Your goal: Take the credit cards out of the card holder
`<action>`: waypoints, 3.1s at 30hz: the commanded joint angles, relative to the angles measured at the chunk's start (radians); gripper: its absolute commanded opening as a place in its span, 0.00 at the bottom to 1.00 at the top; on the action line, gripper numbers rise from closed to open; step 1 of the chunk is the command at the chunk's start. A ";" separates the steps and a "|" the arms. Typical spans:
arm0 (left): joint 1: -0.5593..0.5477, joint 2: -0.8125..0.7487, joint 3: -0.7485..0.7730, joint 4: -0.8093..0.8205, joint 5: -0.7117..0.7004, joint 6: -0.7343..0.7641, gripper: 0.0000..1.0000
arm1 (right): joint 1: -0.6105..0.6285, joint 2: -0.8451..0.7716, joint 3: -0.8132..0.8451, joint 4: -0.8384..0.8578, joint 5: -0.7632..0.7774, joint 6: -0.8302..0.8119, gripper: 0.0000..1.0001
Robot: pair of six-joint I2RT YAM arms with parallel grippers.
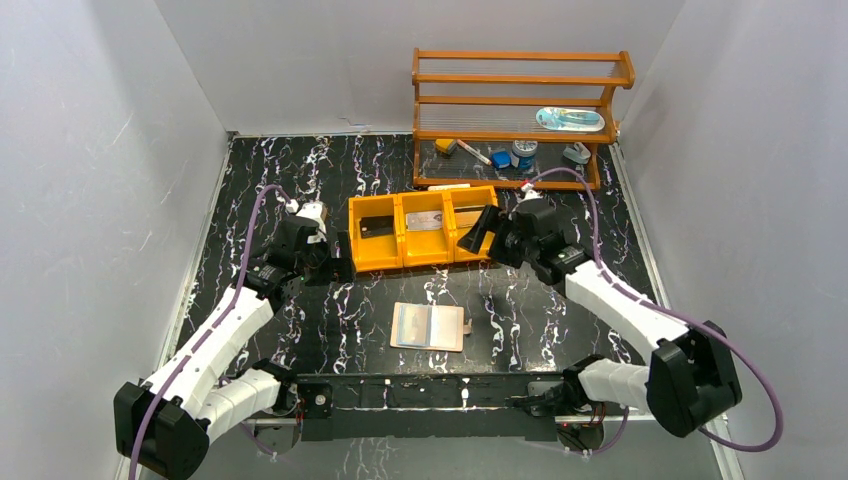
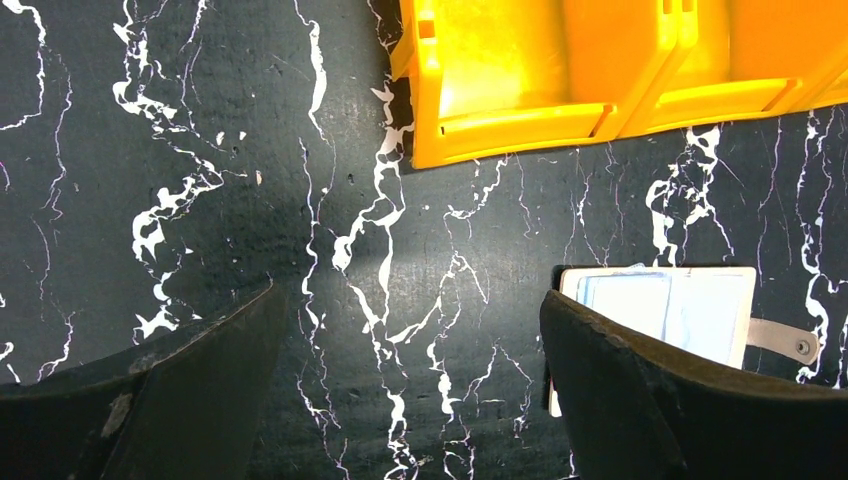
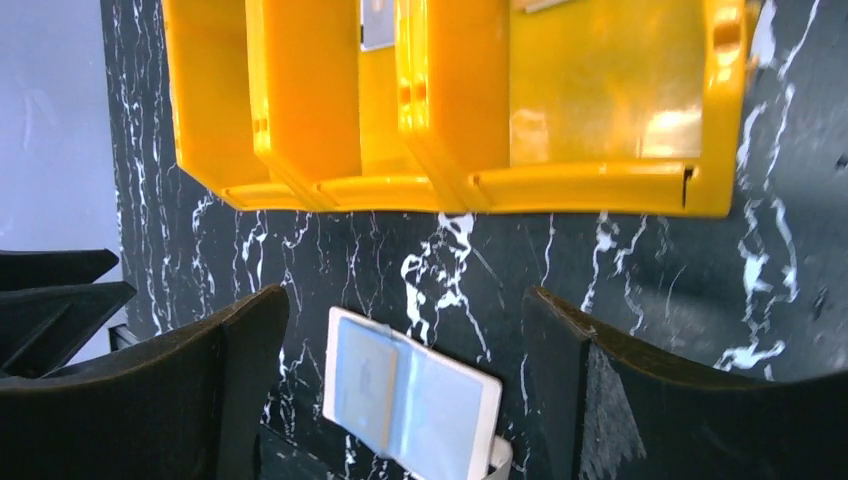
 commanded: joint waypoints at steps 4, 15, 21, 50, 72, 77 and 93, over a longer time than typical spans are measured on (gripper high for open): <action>0.003 -0.026 -0.001 -0.007 -0.036 -0.002 0.98 | 0.321 -0.048 0.028 -0.155 0.422 0.174 0.95; 0.003 -0.030 0.003 -0.024 -0.082 -0.010 0.98 | 0.724 0.300 0.252 -0.461 0.684 0.572 0.98; 0.003 -0.036 0.002 -0.029 -0.095 -0.017 0.98 | 0.739 0.403 0.332 -0.477 0.655 0.555 0.85; 0.003 0.001 0.007 -0.029 -0.079 -0.019 0.98 | 0.741 0.651 0.443 -0.544 0.554 0.496 0.44; 0.003 0.007 0.005 -0.025 -0.058 -0.016 0.98 | 0.650 0.362 0.181 -0.183 0.391 0.455 0.19; 0.003 0.008 0.003 -0.022 -0.052 -0.014 0.98 | 0.615 0.264 0.062 -0.118 0.362 0.480 0.20; 0.003 0.010 0.001 -0.020 -0.040 -0.012 0.98 | 0.573 0.065 -0.056 -0.352 0.499 0.573 0.32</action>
